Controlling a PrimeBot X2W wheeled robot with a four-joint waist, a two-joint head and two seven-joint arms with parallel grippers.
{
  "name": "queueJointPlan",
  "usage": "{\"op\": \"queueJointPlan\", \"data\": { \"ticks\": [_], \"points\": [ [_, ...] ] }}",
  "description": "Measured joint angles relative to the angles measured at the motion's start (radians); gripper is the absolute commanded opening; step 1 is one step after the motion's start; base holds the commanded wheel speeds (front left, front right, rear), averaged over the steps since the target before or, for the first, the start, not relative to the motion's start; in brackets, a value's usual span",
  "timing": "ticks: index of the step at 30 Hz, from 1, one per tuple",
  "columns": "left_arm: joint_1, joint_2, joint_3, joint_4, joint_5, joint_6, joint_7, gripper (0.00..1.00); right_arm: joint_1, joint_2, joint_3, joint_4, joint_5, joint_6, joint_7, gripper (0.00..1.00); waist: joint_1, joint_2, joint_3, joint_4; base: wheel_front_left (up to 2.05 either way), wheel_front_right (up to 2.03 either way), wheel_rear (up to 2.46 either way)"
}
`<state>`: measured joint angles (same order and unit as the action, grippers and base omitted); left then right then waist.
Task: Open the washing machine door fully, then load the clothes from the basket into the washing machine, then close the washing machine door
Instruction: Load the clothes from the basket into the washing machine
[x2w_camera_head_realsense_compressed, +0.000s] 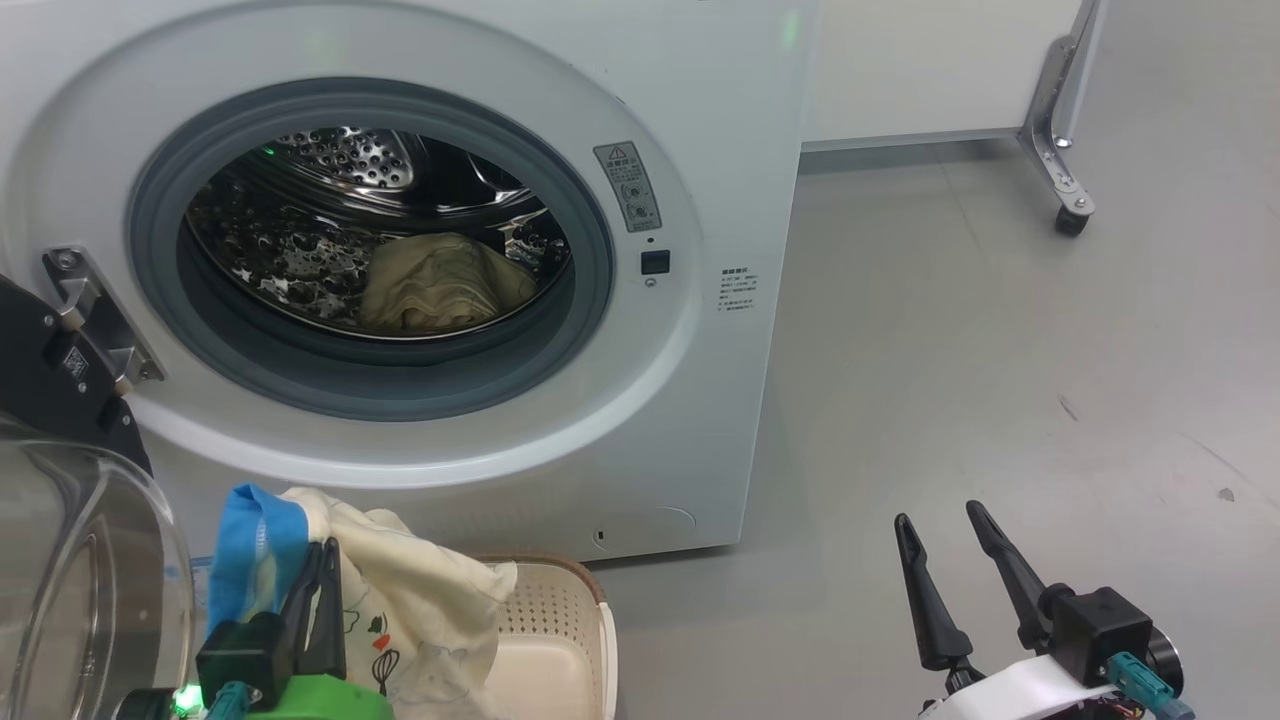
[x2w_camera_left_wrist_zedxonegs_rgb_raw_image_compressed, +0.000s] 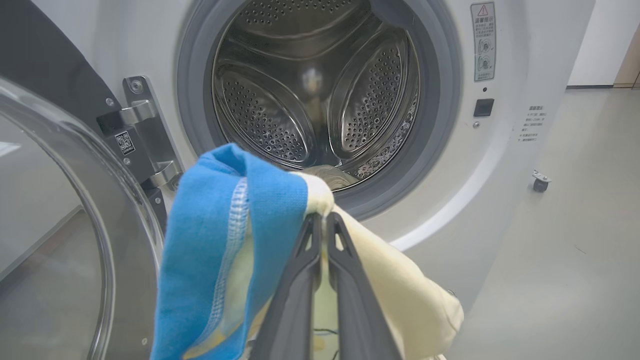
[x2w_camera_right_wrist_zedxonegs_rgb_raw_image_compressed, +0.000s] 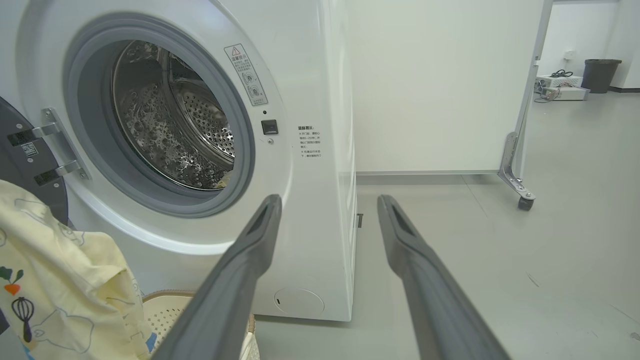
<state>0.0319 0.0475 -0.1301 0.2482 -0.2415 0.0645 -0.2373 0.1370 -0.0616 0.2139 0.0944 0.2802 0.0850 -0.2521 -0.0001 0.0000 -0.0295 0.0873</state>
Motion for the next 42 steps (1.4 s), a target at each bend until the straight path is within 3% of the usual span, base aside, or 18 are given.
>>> {"op": "queueJointPlan", "data": {
  "ticks": [16,31,37,42],
  "points": [
    [-0.145,-0.002,-0.019,0.072,-0.053,-0.018,0.065,0.0,-0.005,-0.006,0.028,-0.047,-0.01,0.006,0.014,1.0,0.0,0.0,0.086,-0.03,0.0,0.0,0.0],
    [-0.506,-0.007,0.009,0.233,-0.122,-0.042,0.231,0.0,-0.089,-0.01,0.079,-0.102,-0.01,0.02,0.019,1.0,0.0001,0.0,0.242,-0.097,0.0,0.0,0.0],
    [-0.654,0.024,0.051,0.274,-0.146,-0.042,0.308,0.0,-0.131,-0.01,0.082,-0.114,-0.01,0.027,0.019,1.0,0.0001,0.0,0.319,-0.138,0.0,0.0,0.0],
    [-0.76,0.094,0.085,0.306,-0.159,-0.042,0.392,0.0,-0.163,-0.01,0.085,-0.121,-0.007,0.027,0.018,1.0,0.0001,0.0,0.386,-0.175,0.0,0.0,0.0]
  ]
}}
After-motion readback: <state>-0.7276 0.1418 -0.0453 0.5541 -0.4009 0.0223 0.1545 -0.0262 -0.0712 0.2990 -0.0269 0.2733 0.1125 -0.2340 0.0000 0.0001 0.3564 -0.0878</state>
